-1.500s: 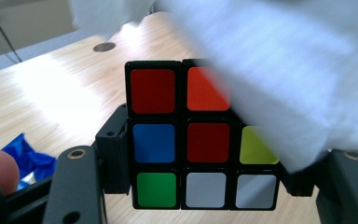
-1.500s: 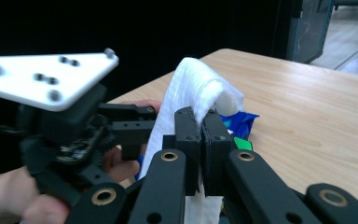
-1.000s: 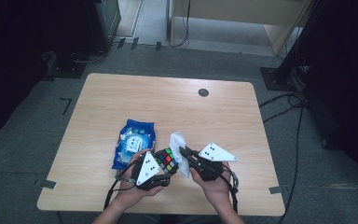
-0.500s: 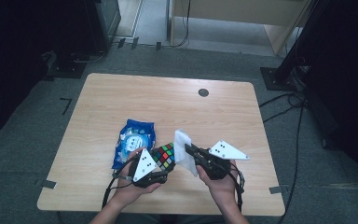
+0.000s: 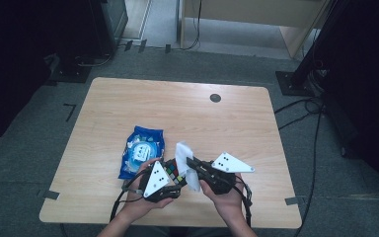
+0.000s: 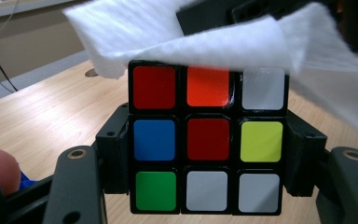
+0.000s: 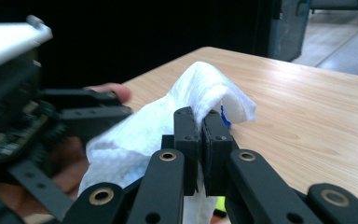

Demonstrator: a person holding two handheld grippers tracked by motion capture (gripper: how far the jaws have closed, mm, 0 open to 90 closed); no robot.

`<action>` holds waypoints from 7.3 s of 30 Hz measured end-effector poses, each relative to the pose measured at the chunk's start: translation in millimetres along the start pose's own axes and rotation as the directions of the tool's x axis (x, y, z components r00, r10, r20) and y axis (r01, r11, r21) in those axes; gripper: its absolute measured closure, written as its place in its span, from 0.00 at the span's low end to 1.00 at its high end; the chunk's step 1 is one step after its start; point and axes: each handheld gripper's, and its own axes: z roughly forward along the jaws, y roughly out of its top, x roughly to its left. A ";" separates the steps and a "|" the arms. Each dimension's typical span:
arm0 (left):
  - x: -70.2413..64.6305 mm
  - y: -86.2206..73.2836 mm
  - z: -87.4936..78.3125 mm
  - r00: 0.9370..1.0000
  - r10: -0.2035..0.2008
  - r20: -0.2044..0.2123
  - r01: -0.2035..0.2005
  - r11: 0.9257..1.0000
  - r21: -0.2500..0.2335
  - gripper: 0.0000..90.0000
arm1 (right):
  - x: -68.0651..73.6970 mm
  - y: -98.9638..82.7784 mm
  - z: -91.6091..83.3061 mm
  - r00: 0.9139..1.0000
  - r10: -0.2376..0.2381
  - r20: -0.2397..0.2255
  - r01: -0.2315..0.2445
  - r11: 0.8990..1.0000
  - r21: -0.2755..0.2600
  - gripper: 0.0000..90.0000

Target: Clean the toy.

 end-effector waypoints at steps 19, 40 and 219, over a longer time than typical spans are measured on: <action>16.9 -0.2 -7.5 0.999 -0.045 -0.029 0.044 0.999 -0.018 0.38 | -72.5 -32.2 -3.5 0.965 0.038 0.260 -0.066 0.993 0.097 0.97; 25.9 -3.7 -8.5 0.996 -0.068 -0.050 0.068 0.998 -0.014 0.38 | -90.0 -27.0 -19.5 0.927 0.109 0.359 -0.137 0.989 0.052 0.61; 44.5 0.4 -10.5 0.974 -0.192 -0.121 0.198 0.979 0.040 0.38 | -108.6 -39.3 6.2 0.958 0.081 0.273 -0.166 0.938 0.303 0.49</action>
